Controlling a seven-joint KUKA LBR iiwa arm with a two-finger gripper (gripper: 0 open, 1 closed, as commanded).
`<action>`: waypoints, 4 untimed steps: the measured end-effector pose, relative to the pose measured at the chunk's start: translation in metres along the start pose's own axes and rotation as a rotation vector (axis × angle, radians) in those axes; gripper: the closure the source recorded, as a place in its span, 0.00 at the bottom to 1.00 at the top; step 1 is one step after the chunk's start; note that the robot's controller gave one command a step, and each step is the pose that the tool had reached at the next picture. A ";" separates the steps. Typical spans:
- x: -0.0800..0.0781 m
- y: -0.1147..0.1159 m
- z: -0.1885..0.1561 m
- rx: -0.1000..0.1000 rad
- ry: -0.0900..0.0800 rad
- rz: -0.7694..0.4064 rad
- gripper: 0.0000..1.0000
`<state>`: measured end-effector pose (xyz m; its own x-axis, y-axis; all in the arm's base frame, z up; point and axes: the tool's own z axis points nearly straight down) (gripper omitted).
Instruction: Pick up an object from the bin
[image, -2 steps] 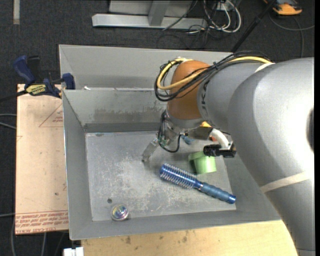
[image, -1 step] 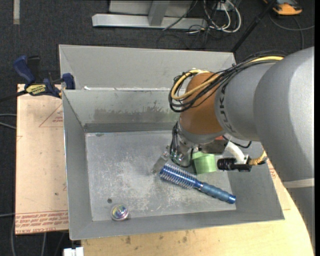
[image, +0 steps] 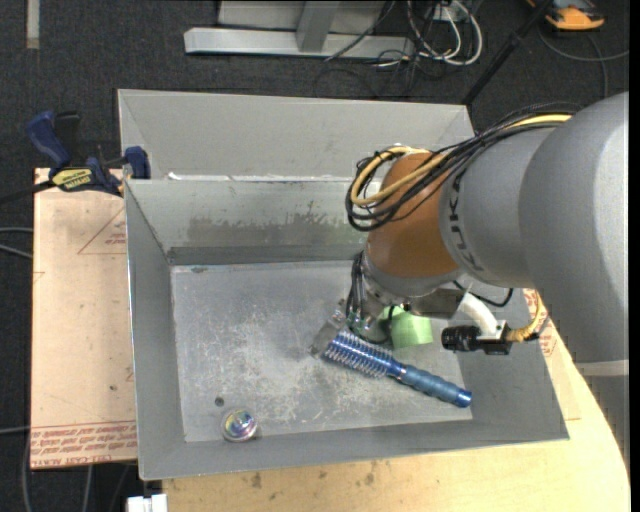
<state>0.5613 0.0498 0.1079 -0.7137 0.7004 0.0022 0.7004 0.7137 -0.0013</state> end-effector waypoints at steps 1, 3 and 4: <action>0.018 -0.014 0.040 0.002 0.001 0.072 0.00; 0.025 -0.021 0.039 -0.001 0.000 0.160 1.00; 0.025 -0.020 -0.005 -0.005 -0.004 0.156 1.00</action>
Offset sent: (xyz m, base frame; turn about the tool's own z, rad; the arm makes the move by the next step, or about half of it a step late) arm -0.0218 0.0023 -0.0379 0.0734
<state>0.5294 0.0532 0.1130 -0.5958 0.8031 -0.0016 0.8031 0.5958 0.0038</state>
